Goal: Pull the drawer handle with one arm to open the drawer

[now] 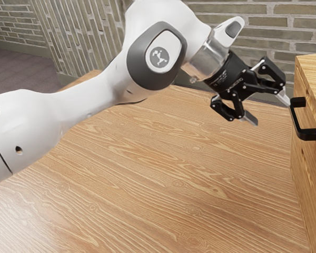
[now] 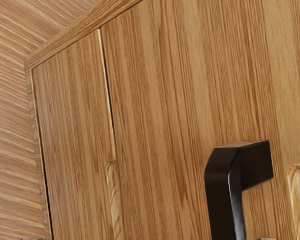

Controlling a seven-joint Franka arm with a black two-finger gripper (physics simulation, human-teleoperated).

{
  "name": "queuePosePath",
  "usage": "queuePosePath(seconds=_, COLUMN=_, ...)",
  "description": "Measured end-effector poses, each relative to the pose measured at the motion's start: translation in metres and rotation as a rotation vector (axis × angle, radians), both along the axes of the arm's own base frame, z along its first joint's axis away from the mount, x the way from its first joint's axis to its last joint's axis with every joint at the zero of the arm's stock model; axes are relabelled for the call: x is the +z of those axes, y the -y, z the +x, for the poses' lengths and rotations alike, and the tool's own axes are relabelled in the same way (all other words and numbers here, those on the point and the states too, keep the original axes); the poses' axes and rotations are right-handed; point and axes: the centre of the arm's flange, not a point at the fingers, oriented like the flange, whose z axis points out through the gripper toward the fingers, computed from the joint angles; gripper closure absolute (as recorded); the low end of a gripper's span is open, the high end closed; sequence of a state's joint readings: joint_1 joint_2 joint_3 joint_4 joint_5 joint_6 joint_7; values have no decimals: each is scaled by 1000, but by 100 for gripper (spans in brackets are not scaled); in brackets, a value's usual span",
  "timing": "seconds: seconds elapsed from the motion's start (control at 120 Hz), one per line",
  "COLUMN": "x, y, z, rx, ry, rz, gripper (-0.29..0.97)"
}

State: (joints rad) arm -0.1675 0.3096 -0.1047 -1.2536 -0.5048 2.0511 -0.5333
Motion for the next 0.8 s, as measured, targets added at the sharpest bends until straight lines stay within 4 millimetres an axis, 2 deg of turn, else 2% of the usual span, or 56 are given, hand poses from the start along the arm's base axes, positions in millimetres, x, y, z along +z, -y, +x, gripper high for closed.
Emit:
queuePosePath(seconds=0.3, x=-7, y=11, z=9, rx=-10, ry=-10, rz=-30, gripper=23)
queuePosePath(seconds=0.8, x=-16, y=10, z=13, rx=12, ry=-36, rz=-33, gripper=41)
